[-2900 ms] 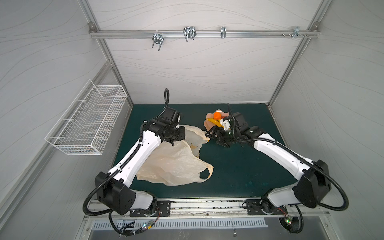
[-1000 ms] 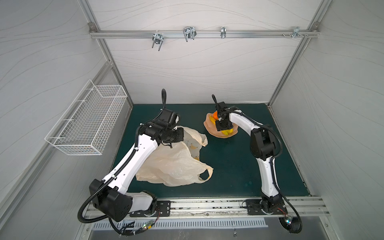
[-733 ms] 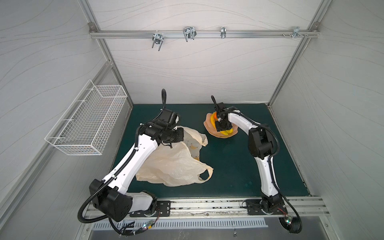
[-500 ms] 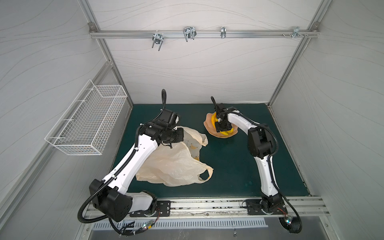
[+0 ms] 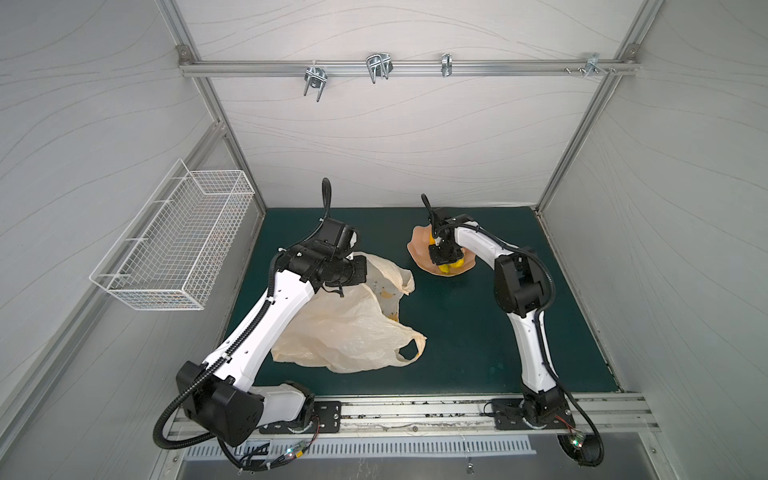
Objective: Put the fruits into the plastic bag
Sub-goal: 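Close the right gripper on the banana's end, then lift the banana with the right gripper and carry it toward the bag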
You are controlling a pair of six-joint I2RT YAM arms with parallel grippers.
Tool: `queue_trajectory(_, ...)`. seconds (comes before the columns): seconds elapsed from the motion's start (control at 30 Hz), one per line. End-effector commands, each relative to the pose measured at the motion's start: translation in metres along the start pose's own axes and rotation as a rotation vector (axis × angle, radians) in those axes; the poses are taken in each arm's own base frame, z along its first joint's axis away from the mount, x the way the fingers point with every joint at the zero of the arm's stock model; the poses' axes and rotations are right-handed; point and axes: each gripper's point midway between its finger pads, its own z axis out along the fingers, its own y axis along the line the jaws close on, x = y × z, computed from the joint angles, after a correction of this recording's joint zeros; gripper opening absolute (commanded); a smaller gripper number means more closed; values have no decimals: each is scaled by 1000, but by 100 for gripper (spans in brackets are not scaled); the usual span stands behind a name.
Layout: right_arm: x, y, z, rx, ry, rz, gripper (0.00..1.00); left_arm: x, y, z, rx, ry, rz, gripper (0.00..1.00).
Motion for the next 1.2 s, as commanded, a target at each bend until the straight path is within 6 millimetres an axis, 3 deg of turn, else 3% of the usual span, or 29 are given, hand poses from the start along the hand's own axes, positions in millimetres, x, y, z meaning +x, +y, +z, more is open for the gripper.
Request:
queue_trajectory(0.0, 0, -1, -16, -18, -21, -5, 22, 0, 0, -6, 4, -12, 0, 0)
queue_trajectory(0.33, -22, 7, -62, -88, -145, 32, 21, -4, -2, -5, 8, -15, 10, 0)
queue_trajectory(0.7, -38, 12, -98, -183, -209, 99, 20, -6, -2, -5, 8, -16, 14, 0)
queue_trajectory(0.93, -27, 23, -118, -272, -214, 144, 19, -5, -2, -3, 7, -10, 14, 0)
queue_trajectory(1.17, 12, 37, -147, -418, -224, 201, 18, -6, -4, -4, 16, -14, 12, 0)
